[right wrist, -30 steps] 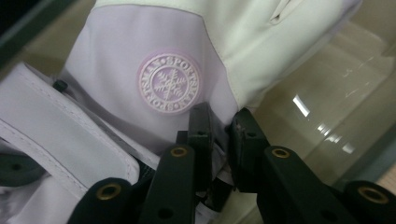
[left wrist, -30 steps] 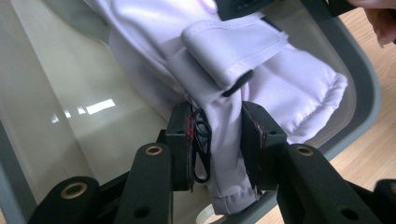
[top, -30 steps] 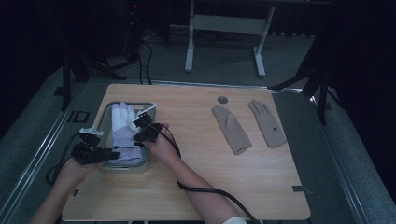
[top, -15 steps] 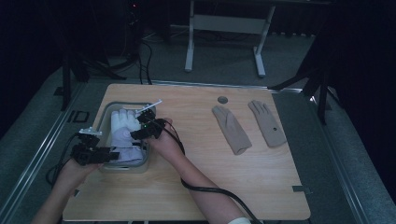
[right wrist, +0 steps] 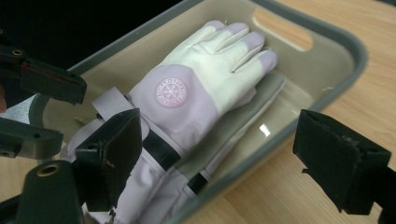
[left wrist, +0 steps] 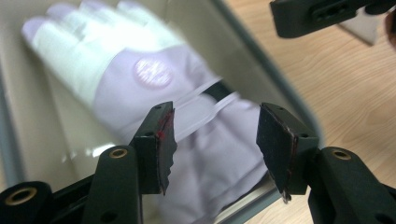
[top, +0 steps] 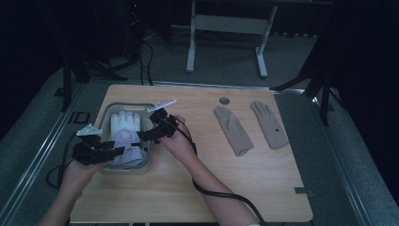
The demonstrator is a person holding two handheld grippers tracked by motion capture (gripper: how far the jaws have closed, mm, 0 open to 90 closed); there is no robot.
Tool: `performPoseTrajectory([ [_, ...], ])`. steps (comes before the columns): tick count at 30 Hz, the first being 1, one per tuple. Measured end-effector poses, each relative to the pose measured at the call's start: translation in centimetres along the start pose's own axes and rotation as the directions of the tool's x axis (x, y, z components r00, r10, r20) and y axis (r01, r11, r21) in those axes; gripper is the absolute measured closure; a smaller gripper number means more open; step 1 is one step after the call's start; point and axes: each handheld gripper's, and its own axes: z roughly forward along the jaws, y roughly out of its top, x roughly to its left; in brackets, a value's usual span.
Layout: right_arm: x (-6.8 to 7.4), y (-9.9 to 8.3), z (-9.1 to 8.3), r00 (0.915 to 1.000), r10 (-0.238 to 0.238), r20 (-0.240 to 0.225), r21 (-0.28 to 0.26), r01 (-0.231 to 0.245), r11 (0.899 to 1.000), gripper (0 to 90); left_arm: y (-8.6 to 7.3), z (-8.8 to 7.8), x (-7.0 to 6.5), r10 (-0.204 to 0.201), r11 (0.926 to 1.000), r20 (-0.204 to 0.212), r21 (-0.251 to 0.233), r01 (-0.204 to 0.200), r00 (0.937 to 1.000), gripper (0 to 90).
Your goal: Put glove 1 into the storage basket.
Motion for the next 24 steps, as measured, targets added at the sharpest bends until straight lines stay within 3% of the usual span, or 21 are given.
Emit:
performPoseTrajectory([
  [12,-1.6,-1.7,-3.8,0.9992,-0.008,0.039,-0.029,0.009,1.000,15.2,1.2,1.8,-4.7,0.087,0.9947,0.070,-0.061,-0.083,0.9937,47.1],
  [15,-2.3,-2.3,-4.7,0.9990,-0.005,0.044,-0.029,0.007,1.000,14.9,1.3,2.5,-5.7,0.096,0.9931,0.087,-0.076,-0.089,0.9916,41.3],
  [17,-3.1,-3.0,-5.6,0.9989,0.012,0.046,-0.033,-0.011,0.999,14.5,1.4,2.9,-6.3,0.100,0.9922,0.115,-0.085,-0.091,0.9882,30.4],
  [19,-3.4,-3.2,-6.0,0.9987,0.013,0.049,-0.035,-0.011,0.999,14.5,1.5,3.4,-6.9,0.100,0.9920,0.143,-0.090,-0.088,0.9847,28.0],
  [22,-4.1,-3.9,-7.1,0.9980,0.028,0.057,-0.052,-0.026,0.998,14.0,1.5,3.8,-7.8,0.098,0.9865,0.139,-0.144,-0.078,0.9855,21.8],
  [24,-4.6,-4.4,-7.7,0.9967,0.042,0.070,-0.064,-0.037,0.997,14.0,1.6,4.0,-8.4,0.114,0.9831,0.136,-0.159,-0.091,0.9842,17.4],
])
